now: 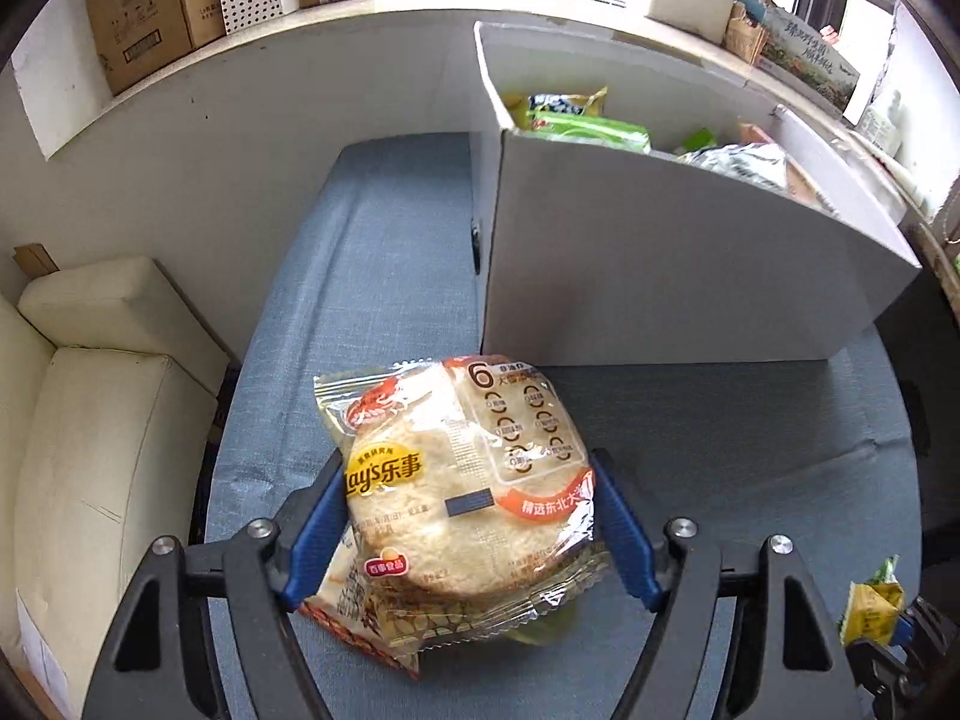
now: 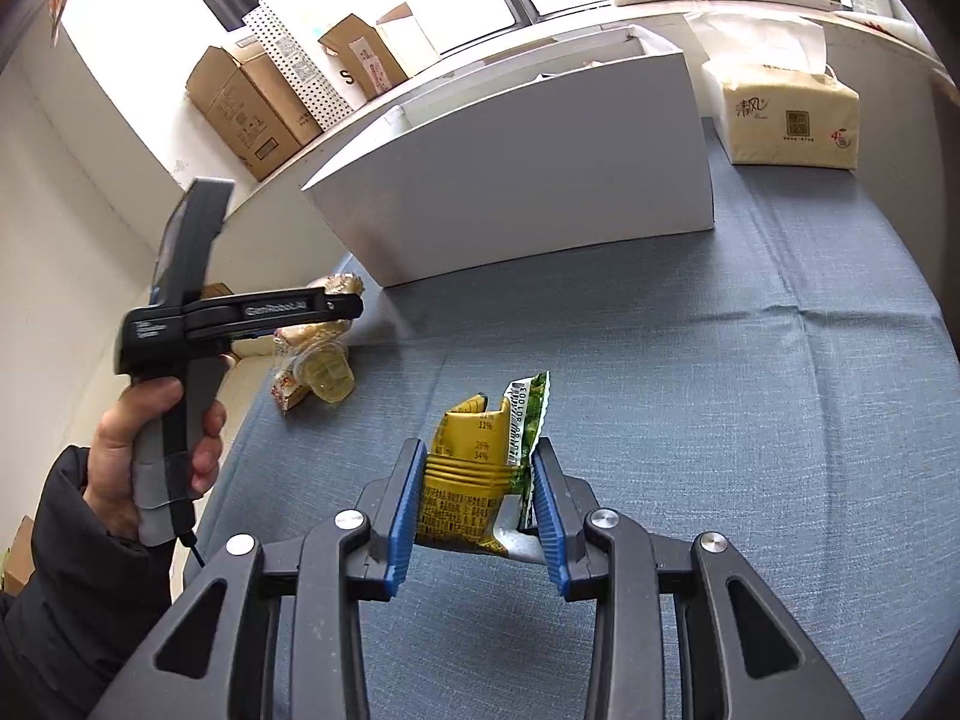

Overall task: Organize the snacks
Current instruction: 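Grasp the round bread pack with the left tool while the right tool holds the yellow pack, then place the bread pack and yellow pack into the white box, opening both tools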

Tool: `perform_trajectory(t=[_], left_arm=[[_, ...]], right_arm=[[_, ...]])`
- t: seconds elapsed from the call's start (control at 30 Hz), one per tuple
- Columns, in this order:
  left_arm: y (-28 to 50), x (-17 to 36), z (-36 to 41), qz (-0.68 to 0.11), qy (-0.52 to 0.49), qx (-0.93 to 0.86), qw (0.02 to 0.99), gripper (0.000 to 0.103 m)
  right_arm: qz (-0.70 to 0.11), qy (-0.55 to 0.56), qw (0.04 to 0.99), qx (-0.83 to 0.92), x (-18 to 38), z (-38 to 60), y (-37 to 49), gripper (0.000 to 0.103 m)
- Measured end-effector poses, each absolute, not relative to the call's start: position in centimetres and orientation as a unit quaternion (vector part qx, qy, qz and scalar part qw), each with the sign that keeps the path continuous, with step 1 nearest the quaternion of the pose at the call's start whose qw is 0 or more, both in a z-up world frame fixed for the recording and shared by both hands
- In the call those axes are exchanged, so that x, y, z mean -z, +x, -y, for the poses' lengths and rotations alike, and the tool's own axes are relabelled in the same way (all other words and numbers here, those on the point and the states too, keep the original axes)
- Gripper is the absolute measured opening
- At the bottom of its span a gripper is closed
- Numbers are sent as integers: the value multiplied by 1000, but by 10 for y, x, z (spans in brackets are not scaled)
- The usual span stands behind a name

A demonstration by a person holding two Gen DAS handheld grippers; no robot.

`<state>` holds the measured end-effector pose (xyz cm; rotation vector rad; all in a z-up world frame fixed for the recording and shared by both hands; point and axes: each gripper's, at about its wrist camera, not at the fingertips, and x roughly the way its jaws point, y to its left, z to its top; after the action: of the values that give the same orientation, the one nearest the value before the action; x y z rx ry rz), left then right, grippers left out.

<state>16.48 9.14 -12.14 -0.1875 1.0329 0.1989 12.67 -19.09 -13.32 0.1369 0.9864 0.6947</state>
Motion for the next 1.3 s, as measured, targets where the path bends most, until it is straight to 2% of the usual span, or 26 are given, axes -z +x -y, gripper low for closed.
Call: perform_trajectory(t=[0.27,0.53,0.7,0.93,1.0,1.03,1.07,1.1,1.3], left_arm=[[133,38,-56,-416,-71,-19,906,80],[172,-22,-53,-365,-55,18,929,80],[231,-27,-58,-364,-51,12,930,80],[281,4,-58,-388,-11,4,922,81],[288,13,-61,-400,-7,11,916,83],[291,18,-62,-410,-3,7,912,86],[294,22,-66,-421,0,-3,907,93],[295,25,-70,-426,-1,-13,905,95],[274,25,-91,-413,-20,-22,910,100]], right_arm=[[-428,65,836,-337,103,191,136,38],[-366,53,862,-346,36,172,184,38],[-356,69,864,-349,5,147,250,38],[-374,59,870,-316,4,106,346,38],[-385,57,865,-318,9,94,364,43],[-391,50,862,-317,11,87,371,60],[-405,42,859,-310,15,82,377,99],[-412,41,861,-295,18,80,382,103],[-386,71,874,-287,14,94,375,103]])
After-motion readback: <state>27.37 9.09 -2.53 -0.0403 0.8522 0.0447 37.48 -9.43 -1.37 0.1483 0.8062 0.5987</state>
